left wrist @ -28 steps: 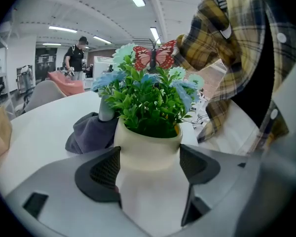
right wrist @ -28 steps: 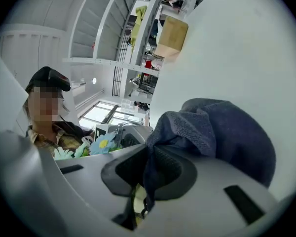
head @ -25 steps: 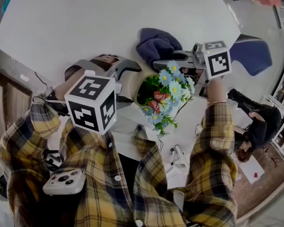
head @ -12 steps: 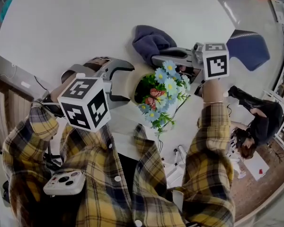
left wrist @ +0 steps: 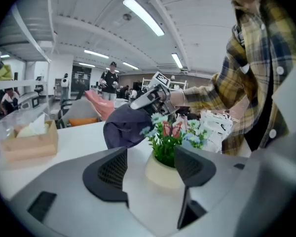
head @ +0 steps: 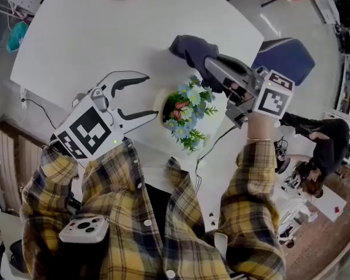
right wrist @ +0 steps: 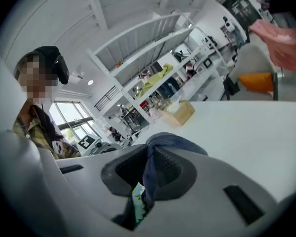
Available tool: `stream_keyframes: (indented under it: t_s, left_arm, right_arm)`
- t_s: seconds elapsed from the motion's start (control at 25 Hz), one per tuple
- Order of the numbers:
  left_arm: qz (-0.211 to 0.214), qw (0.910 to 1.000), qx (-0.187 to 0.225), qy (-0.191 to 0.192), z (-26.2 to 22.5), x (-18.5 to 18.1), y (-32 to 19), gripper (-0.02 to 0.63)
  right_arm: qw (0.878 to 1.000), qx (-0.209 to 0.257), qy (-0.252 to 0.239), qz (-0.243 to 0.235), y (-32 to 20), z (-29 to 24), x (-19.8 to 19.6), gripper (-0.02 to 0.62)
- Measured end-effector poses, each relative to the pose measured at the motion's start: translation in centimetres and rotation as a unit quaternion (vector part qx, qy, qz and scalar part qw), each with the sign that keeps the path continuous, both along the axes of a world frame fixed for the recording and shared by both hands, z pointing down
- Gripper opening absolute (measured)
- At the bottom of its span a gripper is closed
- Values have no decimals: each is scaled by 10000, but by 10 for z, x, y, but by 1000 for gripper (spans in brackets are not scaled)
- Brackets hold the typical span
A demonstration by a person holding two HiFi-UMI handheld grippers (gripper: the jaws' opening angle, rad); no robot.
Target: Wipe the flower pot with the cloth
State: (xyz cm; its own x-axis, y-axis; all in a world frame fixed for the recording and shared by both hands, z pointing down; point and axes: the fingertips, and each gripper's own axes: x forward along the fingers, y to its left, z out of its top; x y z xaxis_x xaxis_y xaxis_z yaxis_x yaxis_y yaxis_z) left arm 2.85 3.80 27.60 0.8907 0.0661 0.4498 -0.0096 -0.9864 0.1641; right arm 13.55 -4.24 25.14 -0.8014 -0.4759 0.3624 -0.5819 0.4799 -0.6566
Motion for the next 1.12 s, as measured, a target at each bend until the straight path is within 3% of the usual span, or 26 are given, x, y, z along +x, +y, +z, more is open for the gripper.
stream_keyframes:
  t_s: [0.12,0.28,0.44,0.84,1.0,1.12]
  left_arm:
    - [-461,9980,159,414,-43,-4,-6,265]
    - [-1060,9886,436,973,-99,-9,-15,188]
    - [-1589,9783,292,1294,-133,-19,-25,127]
    - [-1630,9685,418,1835,-206,-30,-8,25]
    - [-1721,9685,550,1712,-213,-27,-9,8]
    - [-1813,9677,582,1654,-211,-27,-8,8]
  right_arm:
    - [9971,578,227,450,7,-44,4,28]
    - [9837,1439,438,986,25,-104,1,28]
    - [9688,1995,459,1399,41,-147,-8,28]
    - [9308,2948,264,2146,96,-233,-36,28]
    - [9174,3176,708,2293,100,-237,-48,28]
    - [9166,3162,946,2255,100,-226,-58,28]
